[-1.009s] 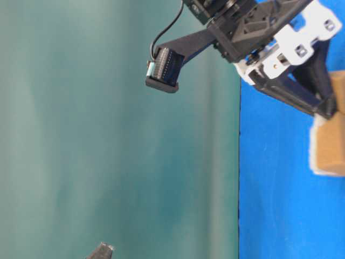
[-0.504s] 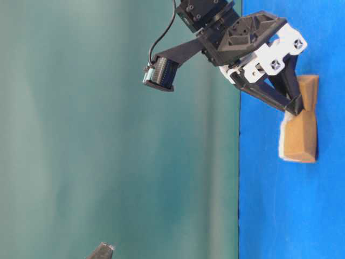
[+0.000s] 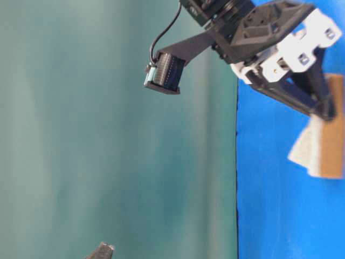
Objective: Hand over the sponge with the left arm and wipe it with the right arm.
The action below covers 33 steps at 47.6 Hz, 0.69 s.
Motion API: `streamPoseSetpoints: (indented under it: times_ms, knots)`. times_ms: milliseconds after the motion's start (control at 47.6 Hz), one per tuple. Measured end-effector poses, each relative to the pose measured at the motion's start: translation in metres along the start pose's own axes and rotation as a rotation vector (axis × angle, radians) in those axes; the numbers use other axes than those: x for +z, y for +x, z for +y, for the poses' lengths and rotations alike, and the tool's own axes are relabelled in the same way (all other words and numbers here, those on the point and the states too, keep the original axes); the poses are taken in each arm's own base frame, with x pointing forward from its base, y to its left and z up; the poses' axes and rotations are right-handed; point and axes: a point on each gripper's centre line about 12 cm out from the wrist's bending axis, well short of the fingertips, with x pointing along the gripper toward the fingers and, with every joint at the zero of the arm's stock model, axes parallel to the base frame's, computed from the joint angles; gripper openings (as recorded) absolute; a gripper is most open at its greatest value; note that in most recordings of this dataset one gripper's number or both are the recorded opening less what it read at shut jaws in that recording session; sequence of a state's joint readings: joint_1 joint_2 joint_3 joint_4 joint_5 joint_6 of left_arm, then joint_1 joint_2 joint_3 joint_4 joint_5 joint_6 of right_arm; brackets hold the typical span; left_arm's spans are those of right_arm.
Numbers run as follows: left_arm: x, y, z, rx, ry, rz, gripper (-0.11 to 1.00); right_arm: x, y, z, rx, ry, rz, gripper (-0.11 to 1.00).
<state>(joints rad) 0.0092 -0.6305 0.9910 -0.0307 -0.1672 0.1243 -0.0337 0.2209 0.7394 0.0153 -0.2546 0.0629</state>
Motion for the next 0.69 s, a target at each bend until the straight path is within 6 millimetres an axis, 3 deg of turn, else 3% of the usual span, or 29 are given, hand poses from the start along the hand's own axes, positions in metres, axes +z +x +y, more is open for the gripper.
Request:
streamPoseSetpoints:
  times_ms: [105,357,525,693]
  knots:
    - [0.000,0.000,0.000,0.000,0.002,0.002,0.86,-0.002,-0.001,0.029,0.056,-0.009,0.007,0.25]
    - [0.000,0.000,0.000,0.000,0.003,-0.002,0.86,-0.003,-0.009,0.076,0.146,-0.055,0.036,0.25]
    - [0.001,0.000,0.000,0.000,0.002,-0.002,0.86,-0.003,-0.009,0.072,0.138,-0.057,0.043,0.25]
    - [0.000,0.000,0.000,0.000,0.000,-0.002,0.86,0.002,-0.007,0.042,0.083,-0.051,0.035,0.25]
